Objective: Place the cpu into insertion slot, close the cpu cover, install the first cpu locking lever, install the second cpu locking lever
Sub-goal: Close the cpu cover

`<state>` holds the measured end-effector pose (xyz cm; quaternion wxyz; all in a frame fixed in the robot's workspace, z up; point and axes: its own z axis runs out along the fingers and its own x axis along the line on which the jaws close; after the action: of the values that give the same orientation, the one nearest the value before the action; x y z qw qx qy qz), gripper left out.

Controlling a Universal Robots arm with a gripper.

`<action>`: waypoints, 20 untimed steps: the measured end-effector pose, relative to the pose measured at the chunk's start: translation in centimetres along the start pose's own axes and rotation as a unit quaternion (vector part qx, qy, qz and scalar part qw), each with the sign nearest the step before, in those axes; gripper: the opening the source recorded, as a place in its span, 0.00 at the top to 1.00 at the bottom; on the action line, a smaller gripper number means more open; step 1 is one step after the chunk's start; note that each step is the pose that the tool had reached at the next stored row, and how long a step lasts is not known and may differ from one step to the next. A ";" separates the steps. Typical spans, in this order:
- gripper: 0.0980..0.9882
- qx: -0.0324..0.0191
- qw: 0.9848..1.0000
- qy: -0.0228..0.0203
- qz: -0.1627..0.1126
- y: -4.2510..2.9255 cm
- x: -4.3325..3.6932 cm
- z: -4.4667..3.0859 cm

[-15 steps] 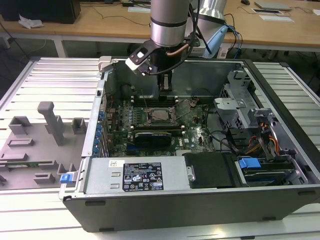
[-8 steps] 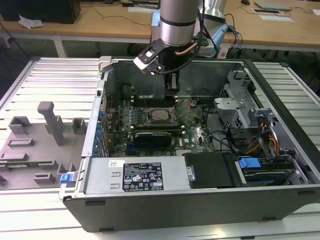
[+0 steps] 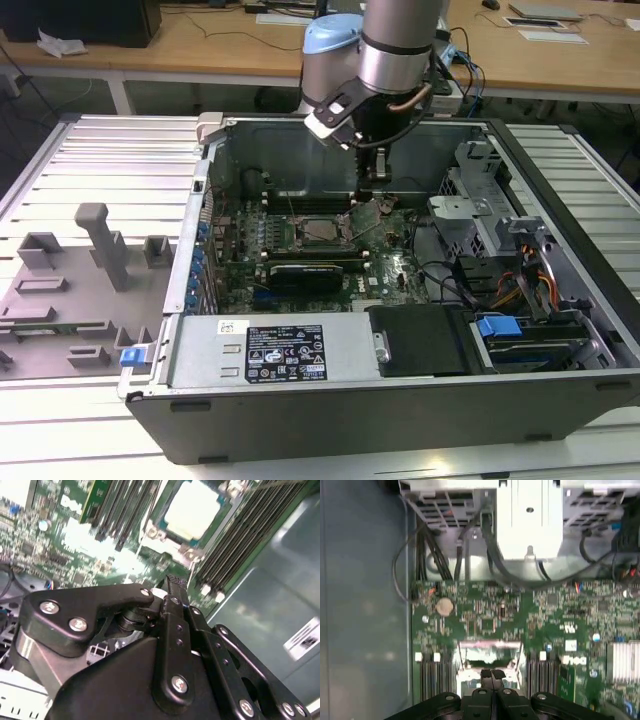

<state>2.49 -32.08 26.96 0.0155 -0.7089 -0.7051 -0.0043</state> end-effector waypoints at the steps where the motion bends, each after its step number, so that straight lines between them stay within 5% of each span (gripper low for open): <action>1: 0.99 0.001 1.000 0.000 0.000 0.40 0.00 -0.01; 3: 0.99 0.005 1.000 0.000 0.000 2.06 0.01 -0.03; 8: 0.99 0.009 1.000 0.000 0.000 3.65 0.03 -0.05; 20: 0.99 0.008 1.000 0.000 0.000 4.10 -0.02 1.57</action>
<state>6.56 -32.08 25.34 0.0206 -0.7087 -0.7052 0.0013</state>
